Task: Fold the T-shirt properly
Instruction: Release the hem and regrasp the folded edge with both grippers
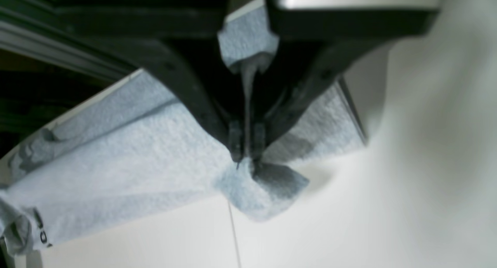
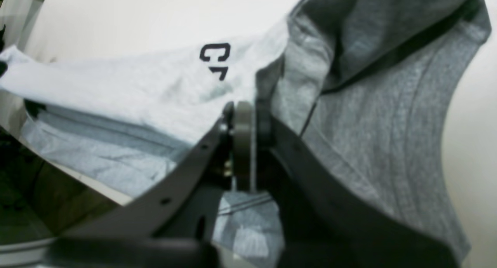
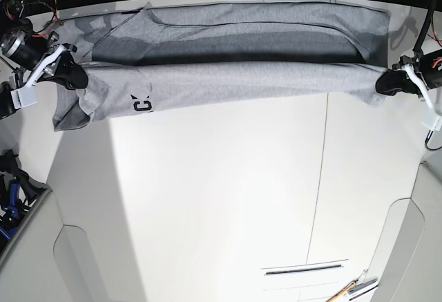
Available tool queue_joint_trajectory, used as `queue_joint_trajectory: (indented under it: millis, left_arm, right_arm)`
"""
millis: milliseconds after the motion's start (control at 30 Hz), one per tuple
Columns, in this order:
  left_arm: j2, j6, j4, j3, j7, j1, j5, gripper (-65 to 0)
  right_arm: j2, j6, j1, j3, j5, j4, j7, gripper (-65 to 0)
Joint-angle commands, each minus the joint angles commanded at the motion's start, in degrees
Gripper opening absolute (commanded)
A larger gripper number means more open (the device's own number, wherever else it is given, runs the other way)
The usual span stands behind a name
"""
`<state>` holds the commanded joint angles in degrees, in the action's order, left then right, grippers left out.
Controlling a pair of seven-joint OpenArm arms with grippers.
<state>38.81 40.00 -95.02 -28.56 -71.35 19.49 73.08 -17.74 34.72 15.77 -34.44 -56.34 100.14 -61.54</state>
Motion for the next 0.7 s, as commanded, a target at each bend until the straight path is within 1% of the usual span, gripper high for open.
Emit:
queue_joint_trajectory:
  millis: [33, 133, 167, 233, 300, 333, 400, 433, 467, 567, 633, 700]
  left_arm:
    - [-0.39, 0.0, 0.0, -0.02, 0.0, 0.28, 0.0, -65.0]
    - [-2.03, 0.0, 0.0, -0.02, -0.04, 1.14, -0.04, -53.8]
    - [-2.43, 0.0, 0.0, -0.02, 0.0, 1.66, 0.0, -51.2]
    - [-3.1, 0.0, 0.0, -0.02, -0.04, 1.84, -0.11, -48.9]
    - [-3.45, 0.0, 0.0, -0.02, 0.04, 1.79, -0.24, -45.1]
    - [-3.69, 0.0, 0.0, -0.02, 0.26, 1.79, -0.37, -43.2]
    - [-3.89, 0.0, 0.0, -0.02, 1.05, 1.79, -1.31, -40.3]
    - [-3.89, 0.0, 0.0, -0.02, 1.4, 1.77, -1.33, -39.4]
    - [-3.89, 0.0, 0.0, -0.09, 1.95, 1.75, -1.33, -39.4]
    - [-3.89, 0.0, -0.02, -2.4, 2.08, 1.64, -1.31, -39.4]
    - [-3.89, 0.0, -0.02, -6.54, 1.88, 1.66, -1.27, -39.4]
    - [-3.89, 0.0, -0.02, -11.93, 1.53, 1.75, -0.2, -39.4]
  right_arm:
    - [0.0, -0.02, 0.0, 0.0, 0.0, -0.09, 0.02, -65.0]
    - [0.02, -0.02, 0.52, 0.0, 0.02, -0.15, -0.13, -65.0]
    - [0.04, -0.02, 1.18, 0.0, 0.2, -0.17, -0.11, -65.0]
    - [0.61, -0.02, 2.4, 0.0, 1.51, -0.22, 0.04, -65.0]
    - [1.27, -0.02, 3.63, 0.0, 2.32, -0.24, 0.28, -65.0]
    - [1.46, -0.02, 4.17, 0.0, 3.08, -0.24, 0.52, -60.3]
    - [1.57, -0.17, 4.92, 0.0, 3.87, -0.24, 1.88, -44.7]
    - [1.55, -0.46, 4.87, -0.09, 3.85, -0.24, 2.16, -39.7]
    - [1.55, -0.44, 4.7, -0.11, 3.48, -0.22, 2.4, -38.0]
    - [1.57, -0.44, 3.85, -1.14, 0.63, -0.07, 2.4, -38.1]
    - [1.57, -0.39, 2.95, -2.25, -0.96, 0.68, 2.08, -38.1]
    - [1.57, -0.37, 2.64, -3.02, -1.4, 2.51, 1.95, -38.1]
